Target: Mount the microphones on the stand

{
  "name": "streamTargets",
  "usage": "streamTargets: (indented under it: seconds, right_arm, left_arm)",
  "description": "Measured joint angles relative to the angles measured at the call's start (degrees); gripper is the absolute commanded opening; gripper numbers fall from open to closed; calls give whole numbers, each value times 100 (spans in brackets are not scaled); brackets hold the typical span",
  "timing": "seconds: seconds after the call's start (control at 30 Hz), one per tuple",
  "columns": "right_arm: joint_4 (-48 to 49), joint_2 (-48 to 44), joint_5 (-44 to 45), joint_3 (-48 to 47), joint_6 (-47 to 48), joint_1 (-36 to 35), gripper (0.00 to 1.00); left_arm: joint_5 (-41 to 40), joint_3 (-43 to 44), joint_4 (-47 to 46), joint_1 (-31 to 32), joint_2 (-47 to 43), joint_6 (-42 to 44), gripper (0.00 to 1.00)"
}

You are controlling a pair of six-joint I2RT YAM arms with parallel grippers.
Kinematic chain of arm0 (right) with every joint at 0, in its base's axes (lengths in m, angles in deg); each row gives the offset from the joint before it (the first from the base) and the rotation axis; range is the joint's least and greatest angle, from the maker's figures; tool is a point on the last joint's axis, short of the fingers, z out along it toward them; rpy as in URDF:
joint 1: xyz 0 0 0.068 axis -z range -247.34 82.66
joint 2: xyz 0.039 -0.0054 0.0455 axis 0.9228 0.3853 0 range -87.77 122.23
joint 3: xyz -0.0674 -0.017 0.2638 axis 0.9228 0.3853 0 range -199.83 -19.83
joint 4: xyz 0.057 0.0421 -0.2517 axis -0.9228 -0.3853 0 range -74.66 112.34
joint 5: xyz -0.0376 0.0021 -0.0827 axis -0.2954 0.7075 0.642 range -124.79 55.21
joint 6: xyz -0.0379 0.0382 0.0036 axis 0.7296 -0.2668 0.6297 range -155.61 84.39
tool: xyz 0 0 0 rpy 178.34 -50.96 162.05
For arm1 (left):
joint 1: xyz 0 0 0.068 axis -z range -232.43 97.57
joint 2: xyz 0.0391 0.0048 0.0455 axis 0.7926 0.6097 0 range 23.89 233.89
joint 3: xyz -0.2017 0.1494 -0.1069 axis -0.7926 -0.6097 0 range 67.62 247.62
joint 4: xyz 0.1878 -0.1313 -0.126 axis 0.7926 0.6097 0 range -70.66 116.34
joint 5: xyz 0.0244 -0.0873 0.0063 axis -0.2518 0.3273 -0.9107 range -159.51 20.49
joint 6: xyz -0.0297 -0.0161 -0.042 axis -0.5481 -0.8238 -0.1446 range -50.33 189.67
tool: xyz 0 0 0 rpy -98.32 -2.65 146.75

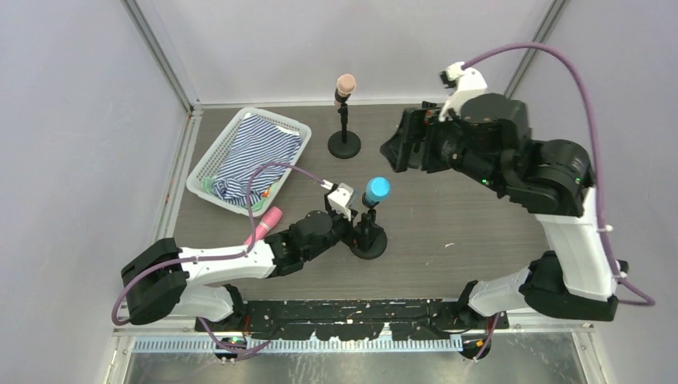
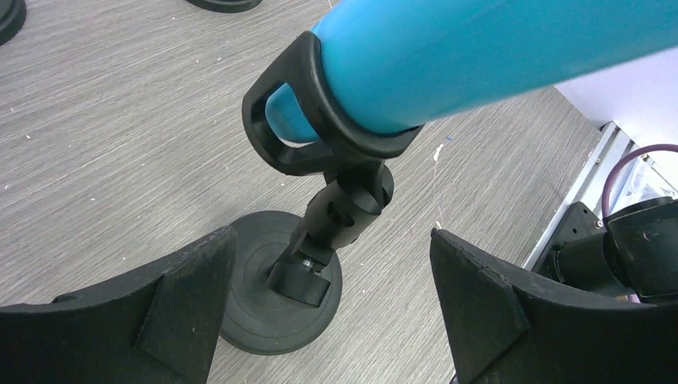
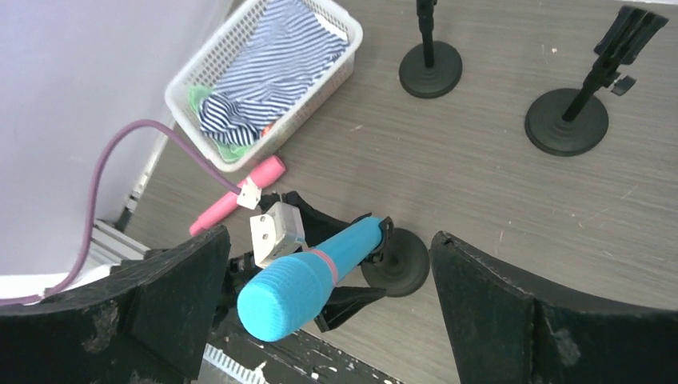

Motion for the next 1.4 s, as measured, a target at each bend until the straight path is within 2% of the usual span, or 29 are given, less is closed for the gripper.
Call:
streamTargets:
  seconds: [0.23,0.37,0.53,0.67,0.77,1.03,1.1,1.3,1.4]
  right_arm:
    - [-883,1209,1248,-1049,-319,-1545,100]
    - [-1255,1574,1882,-1178,-468,-1945,100]
    - [-1648,1720,2579,-1178,-697,-2135,100]
    - [-1727,1722,2855,-1176,-831,-2190,91]
    - [-1746,1722,2844,-1113,-881,-2192,86]
    - [-1797,1797,2568,-815,-1178,-2194,86]
    - [-1803,1814,2533,-734,-1231,-2197,83]
    - [-1812,1939,2522,-688,-1353,-2197,66]
    - [-1823,1987,2520,-688,-1373,-2192,68]
  left_arm:
    - [17,-133,-96,-11,-92,0,91]
    - [2,-149,-103,-11,-92,0,91]
    - [-44,-175,-105,-15,-92,0,91]
    - [-66,-179,-111,-33,-92,0,90]
    - [-81,-179,-122,-37,-92,-2,91]
    - [-107,-179,-144,-37,-79,-2,90]
    - [-109,-179,-166,-37,-57,-2,90]
    - [-105,-177,-210,-39,63,-2,90]
    - [-105,-179,-223,-39,92,-2,90]
